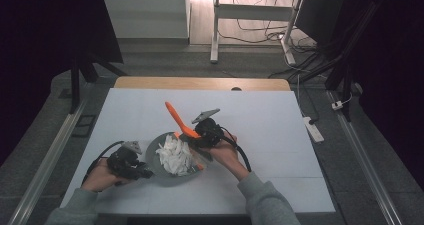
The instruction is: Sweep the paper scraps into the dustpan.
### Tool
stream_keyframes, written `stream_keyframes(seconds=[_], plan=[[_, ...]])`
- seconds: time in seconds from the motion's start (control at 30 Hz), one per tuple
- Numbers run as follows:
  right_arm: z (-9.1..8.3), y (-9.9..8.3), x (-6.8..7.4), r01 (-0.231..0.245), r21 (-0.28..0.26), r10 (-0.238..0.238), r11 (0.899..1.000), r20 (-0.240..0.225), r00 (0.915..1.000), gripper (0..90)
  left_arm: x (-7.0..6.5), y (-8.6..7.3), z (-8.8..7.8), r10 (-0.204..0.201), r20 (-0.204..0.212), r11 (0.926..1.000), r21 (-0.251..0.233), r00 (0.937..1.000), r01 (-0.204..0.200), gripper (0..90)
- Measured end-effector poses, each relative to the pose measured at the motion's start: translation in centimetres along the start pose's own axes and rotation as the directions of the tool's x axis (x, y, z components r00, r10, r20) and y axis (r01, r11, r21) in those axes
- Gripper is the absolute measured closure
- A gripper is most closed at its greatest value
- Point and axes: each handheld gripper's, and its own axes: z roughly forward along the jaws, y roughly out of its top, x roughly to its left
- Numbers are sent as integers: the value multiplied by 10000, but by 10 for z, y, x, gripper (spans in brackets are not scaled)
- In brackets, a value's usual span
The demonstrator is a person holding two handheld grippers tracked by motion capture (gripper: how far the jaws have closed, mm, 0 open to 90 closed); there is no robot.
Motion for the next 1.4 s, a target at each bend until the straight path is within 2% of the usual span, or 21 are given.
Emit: stream_keyframes(seconds=[0.13,0.3,0.53,0.7,1.0,1.27,1.3,1.4], plan=[[-15,2,-2,-106,-531,128,9985,405,9991,707,0,0,0,3,-7,10000,7,10000,-3,617],[-22,-5,-15,-514,-583,576,9970,1107,9922,707,-1,0,0,21,8,10000,21,10000,-21,617],[-18,-18,-28,-1021,-423,1074,9939,1533,9823,707,-2,-1,0,70,34,10000,57,10000,-70,617],[-8,-20,-32,-1254,-174,1266,9920,1568,9795,707,-4,-1,0,100,51,9999,65,9999,-100,617],[7,-11,-15,-1021,58,1000,9948,1514,9834,707,-8,0,1,185,17,9997,129,9998,-185,617],[12,-8,3,-697,219,664,9973,1255,9899,707,-11,1,3,217,34,9997,109,9998,-218,617],[13,-7,6,-665,227,633,9975,1203,9907,707,-11,1,3,212,28,9997,105,9998,-212,617],[14,-5,16,-828,101,820,9965,646,9945,707,-12,1,3,203,13,9997,110,9998,-203,617]])
